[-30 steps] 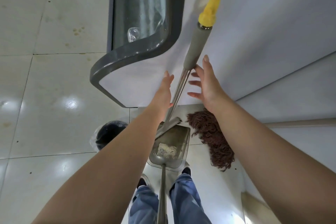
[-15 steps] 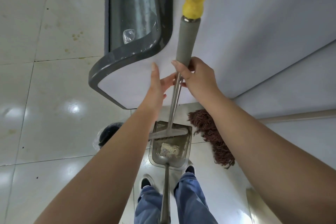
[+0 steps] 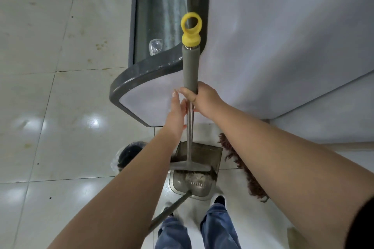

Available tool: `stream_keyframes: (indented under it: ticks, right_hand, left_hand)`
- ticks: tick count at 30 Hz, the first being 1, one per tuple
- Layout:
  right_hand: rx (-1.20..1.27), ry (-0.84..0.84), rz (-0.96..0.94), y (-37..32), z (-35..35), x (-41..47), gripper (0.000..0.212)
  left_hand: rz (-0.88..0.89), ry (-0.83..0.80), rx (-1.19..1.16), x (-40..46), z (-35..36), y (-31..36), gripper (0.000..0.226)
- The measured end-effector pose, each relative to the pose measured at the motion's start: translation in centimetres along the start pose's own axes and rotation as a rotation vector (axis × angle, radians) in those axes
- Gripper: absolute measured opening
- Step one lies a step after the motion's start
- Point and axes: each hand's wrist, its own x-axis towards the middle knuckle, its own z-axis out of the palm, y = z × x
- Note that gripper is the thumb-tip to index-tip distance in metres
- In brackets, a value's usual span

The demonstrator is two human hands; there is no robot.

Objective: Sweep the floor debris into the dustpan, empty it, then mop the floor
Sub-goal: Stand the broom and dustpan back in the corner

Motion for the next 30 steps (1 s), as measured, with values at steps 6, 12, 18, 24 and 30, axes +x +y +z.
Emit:
stream_keyframes:
  ticks: [6, 12, 18, 24, 30]
  right_hand:
    - [-0.088, -0.038, 0.052, -0.5, -0.7, -0.2, 0.052]
    - [0.044, 0.089, 0.044, -0.4, -0.6, -1.3, 0.049]
    - [0.045, 0.23, 0.061, 0.0, -1.0, -1.4, 0.04]
    - [-0.032, 0.275, 0.056, -0.2, -2.7, -2.2, 0.046]
    - [-0.127, 0.361, 0.012, -0.4, -6.1, -3.3, 0.042]
  left_hand:
    - [-0.025, 0.014, -0.096, -0.3, -0.1, 0.2, 0.081]
    - [-0.03, -0.068, -0.03, -0.7, -0.6, 0.6, 0.084]
    - [-0.066, -0.12, 0.028, -1.0, -0.3, -0.1, 0.085]
    - [-0.051, -0.153, 0.095, -1.3, 0.8, -0.1, 0.081]
    - [0.018, -0.197, 0.127, -1.4, 2.8, 0.9, 0.078]
